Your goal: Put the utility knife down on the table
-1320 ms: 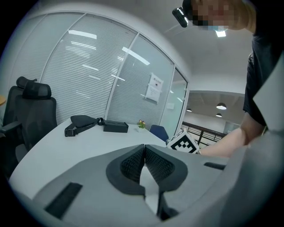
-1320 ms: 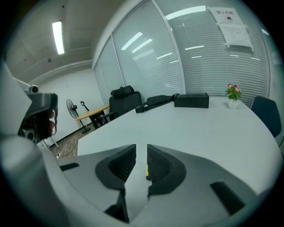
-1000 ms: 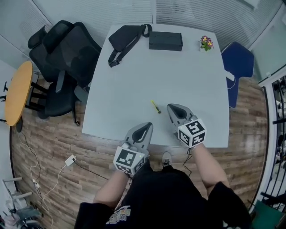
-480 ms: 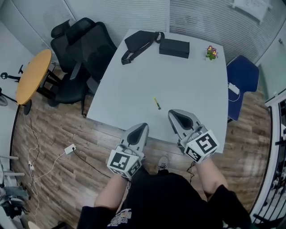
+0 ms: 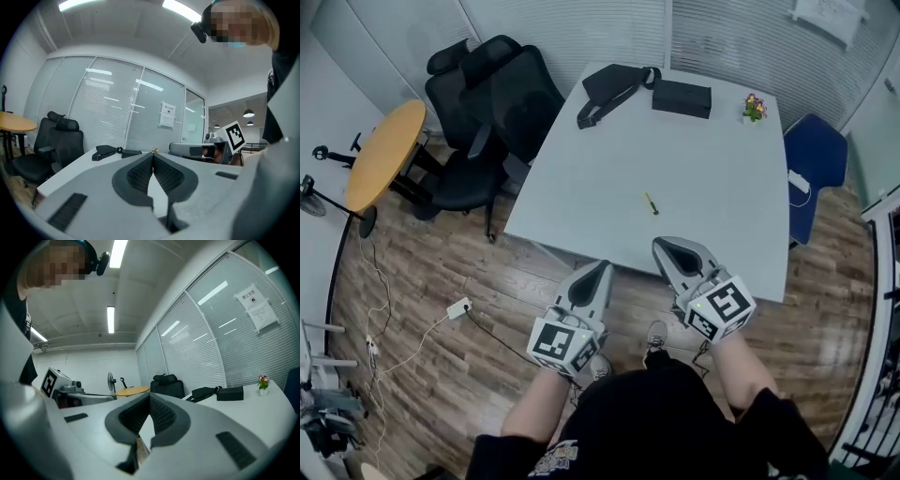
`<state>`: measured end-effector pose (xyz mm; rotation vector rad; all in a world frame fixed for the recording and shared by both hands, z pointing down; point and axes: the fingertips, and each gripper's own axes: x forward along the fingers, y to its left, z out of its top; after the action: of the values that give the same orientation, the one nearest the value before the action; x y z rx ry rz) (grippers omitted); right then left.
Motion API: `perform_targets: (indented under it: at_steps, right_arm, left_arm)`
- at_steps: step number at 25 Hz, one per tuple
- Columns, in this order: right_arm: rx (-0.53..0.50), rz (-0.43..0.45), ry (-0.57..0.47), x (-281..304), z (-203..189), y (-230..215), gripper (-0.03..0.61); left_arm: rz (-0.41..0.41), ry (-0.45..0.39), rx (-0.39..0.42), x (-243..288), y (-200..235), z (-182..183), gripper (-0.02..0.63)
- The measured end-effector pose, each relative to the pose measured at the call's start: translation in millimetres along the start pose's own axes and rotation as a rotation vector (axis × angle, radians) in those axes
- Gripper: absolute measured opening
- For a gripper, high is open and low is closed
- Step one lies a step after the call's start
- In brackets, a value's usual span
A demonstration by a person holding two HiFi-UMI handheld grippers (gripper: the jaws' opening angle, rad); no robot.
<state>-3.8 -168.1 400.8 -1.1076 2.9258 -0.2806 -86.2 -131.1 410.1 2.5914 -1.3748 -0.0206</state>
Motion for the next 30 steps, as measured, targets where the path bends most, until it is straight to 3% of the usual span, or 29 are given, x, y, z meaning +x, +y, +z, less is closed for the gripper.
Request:
perform_targets:
  at_steps: [8,16,30]
  right_arm:
    - [-0.027,-0.162,0.014,-23.2,-21.5,77.9,0.003]
    - [-0.040,-0.336,0.018,-73.4,-34.2,118.6,0.003]
    - [-0.063,-0.353,-0.003,-96.2,-24.0,141.6,0.003]
  left_arm:
    - [-0.120,0.012,0.011,-69.6,2.5,-9.4,0.006]
    - [-0.276,0.033,0.014,-103.9,-27.6,-22.2,0.005]
    - [-0.299,0.033,0.040,-126.7,-54.4,-15.6,0.005]
